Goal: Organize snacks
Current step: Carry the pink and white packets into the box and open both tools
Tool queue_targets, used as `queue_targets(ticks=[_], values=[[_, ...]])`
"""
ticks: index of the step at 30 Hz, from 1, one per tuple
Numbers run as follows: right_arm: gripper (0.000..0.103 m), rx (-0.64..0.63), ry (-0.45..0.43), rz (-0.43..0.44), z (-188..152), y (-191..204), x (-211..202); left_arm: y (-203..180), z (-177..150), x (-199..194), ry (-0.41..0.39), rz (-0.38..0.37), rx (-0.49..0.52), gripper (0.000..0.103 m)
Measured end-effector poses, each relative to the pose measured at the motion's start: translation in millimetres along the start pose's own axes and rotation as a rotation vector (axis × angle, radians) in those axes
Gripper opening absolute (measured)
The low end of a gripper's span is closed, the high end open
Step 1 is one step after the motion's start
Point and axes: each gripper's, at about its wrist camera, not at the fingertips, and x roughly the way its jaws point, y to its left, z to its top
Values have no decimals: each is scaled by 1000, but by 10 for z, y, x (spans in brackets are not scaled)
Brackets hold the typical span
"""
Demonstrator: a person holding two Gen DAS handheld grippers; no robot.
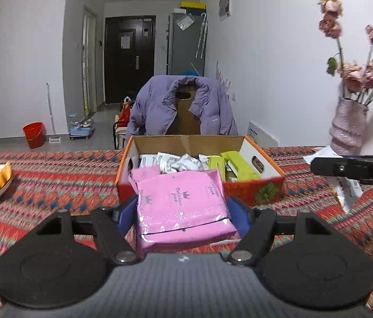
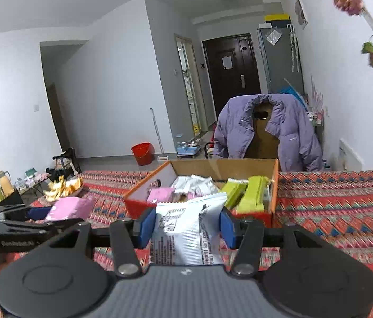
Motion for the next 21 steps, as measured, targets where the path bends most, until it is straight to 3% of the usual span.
queue_targets(ticks=[7,11,16,21], values=[[51,120,50,29,545,-410,1137,33,573,1176,59,-10,1,74],[51,167,99,-12,771,-632,1851,70,821,1897,102,0,13,74],[51,264,192,-36,849,-930,2684,157,825,2649,199,50,-15,74],[55,256,271,-35,848,-936,3239,274,753,2971,243,37,-60,83]])
